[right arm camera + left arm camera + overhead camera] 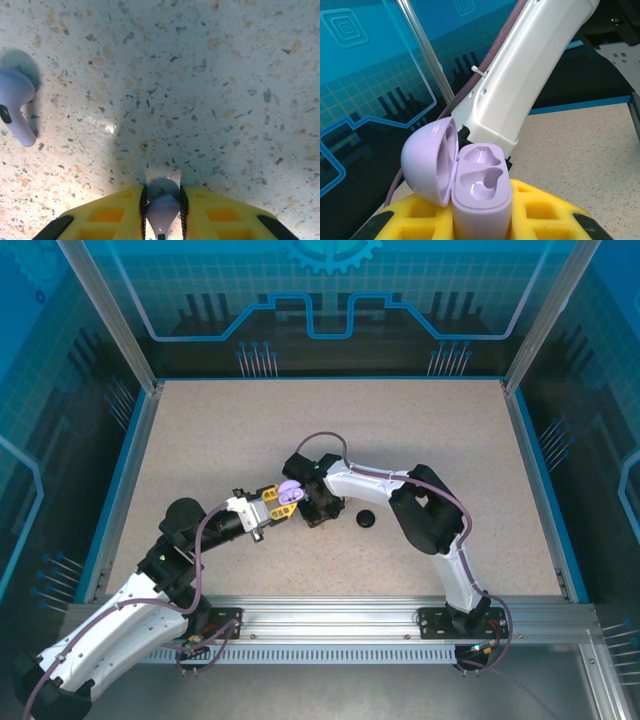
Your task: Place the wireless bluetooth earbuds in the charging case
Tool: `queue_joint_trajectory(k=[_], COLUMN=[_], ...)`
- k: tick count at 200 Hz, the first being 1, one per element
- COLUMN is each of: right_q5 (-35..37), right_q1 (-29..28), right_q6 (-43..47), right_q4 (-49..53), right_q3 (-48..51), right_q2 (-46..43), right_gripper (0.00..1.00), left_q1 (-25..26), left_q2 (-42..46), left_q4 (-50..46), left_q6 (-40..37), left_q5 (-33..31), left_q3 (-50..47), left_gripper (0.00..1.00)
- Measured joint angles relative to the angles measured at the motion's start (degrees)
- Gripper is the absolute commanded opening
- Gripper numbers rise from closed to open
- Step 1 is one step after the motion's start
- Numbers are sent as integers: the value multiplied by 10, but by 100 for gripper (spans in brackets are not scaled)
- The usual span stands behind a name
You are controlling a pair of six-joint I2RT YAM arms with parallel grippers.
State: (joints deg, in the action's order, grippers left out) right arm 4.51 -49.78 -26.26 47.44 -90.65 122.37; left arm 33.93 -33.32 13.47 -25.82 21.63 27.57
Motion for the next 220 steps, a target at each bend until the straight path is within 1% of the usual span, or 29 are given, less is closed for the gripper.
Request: queue_joint_trajectory(k=[29, 62, 105, 136, 167, 192, 220], right_q5=[-2, -7, -19, -28, -41, -46, -50], right_q1=[1, 10, 42, 64, 94, 109, 111], right_q6=[0, -5, -21, -37, -63, -82, -102], right_q4=[-29, -63, -107, -138, -157, -158, -162], right_q3=[30, 96, 171, 207, 250, 262, 262], right_q2=[-21, -70, -207, -299, -391, -468, -540], right_gripper=[23, 23, 23, 23, 23, 23, 23], left_q1=[0, 0, 0, 0, 1, 3, 8], left_q2=[0, -5, -47, -94, -147, -193, -248], left_q4=[0, 3, 39, 88, 146, 198, 252], left_q6=[0, 5, 40, 70, 100, 116, 125], left_q5=[0, 0, -5, -15, -40, -59, -75], left_q3=[0, 0, -5, -20, -39, -45, -45], left_gripper=[1, 1, 0, 0, 0, 0, 0])
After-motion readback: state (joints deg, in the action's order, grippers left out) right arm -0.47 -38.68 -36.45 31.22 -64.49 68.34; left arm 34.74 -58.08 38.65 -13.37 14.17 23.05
